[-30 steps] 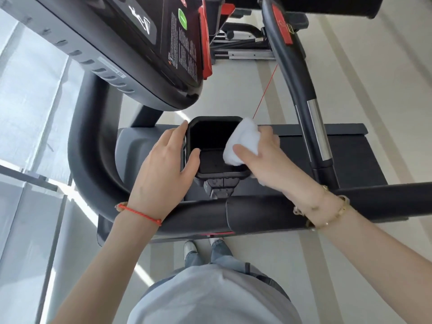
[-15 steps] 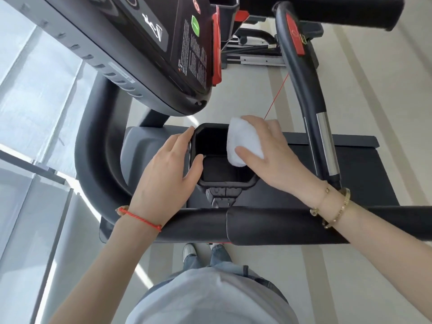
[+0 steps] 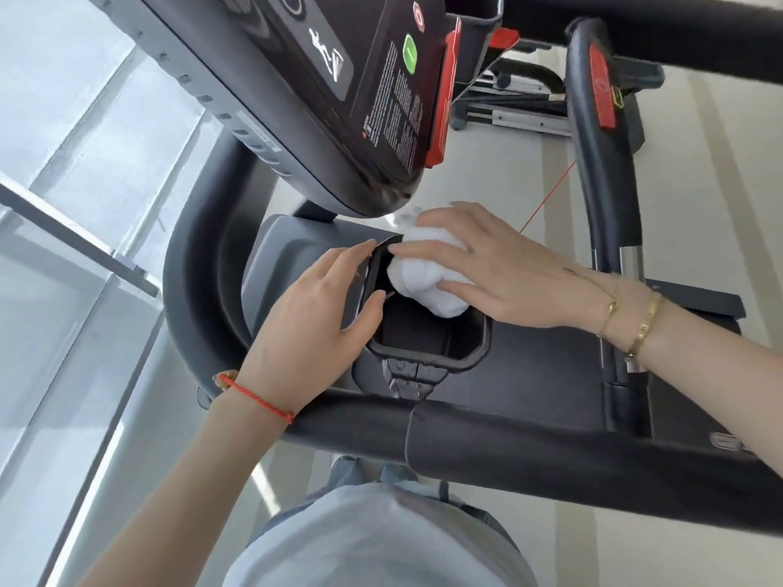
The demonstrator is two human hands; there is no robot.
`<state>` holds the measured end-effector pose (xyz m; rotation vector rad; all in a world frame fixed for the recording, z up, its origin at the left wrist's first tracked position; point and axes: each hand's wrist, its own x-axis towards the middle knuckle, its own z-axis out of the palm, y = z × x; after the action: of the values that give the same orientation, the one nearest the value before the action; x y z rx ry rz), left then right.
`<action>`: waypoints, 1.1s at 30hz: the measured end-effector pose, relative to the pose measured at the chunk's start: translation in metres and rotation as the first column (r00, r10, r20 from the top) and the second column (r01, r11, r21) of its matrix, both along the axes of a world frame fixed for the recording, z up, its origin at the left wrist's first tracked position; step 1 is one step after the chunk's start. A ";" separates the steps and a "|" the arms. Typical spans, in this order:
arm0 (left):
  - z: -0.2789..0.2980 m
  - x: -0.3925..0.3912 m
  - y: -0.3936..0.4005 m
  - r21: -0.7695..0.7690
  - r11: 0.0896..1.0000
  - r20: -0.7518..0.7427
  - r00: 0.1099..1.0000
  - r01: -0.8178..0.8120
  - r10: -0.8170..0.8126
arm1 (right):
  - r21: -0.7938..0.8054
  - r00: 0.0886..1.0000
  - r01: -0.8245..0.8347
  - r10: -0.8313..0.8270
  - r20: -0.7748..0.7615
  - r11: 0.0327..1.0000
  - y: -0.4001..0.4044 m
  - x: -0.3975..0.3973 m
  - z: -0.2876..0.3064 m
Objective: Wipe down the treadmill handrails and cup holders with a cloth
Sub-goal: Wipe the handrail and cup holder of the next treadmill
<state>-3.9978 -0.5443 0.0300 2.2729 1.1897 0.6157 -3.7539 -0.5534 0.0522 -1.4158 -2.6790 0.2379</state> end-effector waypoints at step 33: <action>0.000 0.001 0.002 -0.001 1.000 -0.019 1.000 -0.010 0.010 | -0.235 0.944 0.226 -0.272 -0.187 0.945 0.010 -0.014 -0.001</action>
<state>-3.9971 -0.5427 0.0297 2.2780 1.2107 0.5984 -3.7684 -0.5431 0.0516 -1.6630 -2.3255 0.6293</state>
